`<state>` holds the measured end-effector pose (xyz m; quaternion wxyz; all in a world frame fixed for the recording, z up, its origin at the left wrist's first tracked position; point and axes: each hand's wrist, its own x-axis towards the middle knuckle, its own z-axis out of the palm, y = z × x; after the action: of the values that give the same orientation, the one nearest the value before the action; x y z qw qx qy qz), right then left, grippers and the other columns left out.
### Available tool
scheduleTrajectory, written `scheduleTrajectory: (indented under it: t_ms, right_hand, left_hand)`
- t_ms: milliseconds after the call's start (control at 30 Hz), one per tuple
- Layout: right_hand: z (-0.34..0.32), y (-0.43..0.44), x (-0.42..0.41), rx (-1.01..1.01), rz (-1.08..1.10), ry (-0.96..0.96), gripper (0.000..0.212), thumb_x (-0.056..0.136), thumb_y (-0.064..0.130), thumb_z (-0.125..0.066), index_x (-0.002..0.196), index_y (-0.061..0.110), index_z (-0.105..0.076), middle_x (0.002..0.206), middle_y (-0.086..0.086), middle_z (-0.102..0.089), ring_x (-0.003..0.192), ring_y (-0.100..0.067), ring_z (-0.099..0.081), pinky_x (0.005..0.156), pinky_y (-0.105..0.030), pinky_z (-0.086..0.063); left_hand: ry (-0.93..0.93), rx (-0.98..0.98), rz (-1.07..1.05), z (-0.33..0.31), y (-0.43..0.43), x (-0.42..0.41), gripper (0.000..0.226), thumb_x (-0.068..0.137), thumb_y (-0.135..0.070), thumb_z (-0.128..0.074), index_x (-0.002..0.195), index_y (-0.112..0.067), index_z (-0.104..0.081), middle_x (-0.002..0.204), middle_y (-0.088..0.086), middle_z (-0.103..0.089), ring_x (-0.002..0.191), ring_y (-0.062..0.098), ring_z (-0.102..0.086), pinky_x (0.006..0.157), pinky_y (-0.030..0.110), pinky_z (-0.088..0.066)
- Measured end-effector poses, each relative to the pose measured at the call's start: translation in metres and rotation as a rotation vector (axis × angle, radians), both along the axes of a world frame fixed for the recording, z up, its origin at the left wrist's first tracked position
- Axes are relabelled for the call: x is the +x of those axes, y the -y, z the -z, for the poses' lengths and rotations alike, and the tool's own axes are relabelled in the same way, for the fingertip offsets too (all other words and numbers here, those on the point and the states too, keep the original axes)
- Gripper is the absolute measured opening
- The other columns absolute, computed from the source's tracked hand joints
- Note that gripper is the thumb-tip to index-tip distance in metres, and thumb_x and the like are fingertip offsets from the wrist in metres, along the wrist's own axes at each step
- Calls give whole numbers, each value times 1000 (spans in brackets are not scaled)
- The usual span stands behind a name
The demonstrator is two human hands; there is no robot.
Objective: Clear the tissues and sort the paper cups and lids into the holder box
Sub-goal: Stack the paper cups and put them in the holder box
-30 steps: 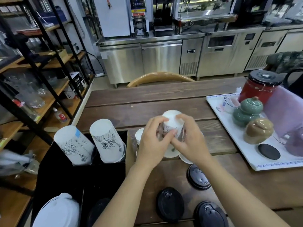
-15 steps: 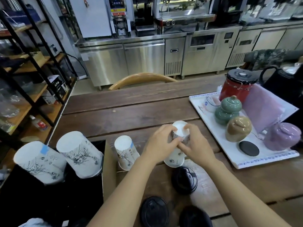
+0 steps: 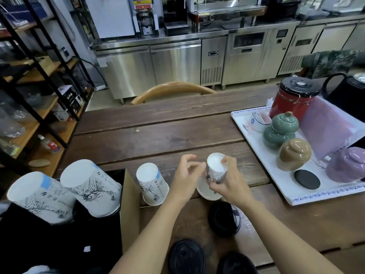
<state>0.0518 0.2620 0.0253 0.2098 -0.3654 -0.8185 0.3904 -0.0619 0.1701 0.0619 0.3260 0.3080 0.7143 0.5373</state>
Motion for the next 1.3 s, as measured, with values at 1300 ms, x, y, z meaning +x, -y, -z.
scheduleTrajectory:
  t_ms: [1300]
  right_hand:
    - [14,34,-77,34,-372,58,69,74,27,-77,127,13,-35,119,8,-36,99,-10,-44,83,-26,-38]
  left_hand:
    - [568,-144,-457,40,49,-63,46,94,-44,-45,131,-19,-50,141,1,-49,121,16,-46,96,38,-36]
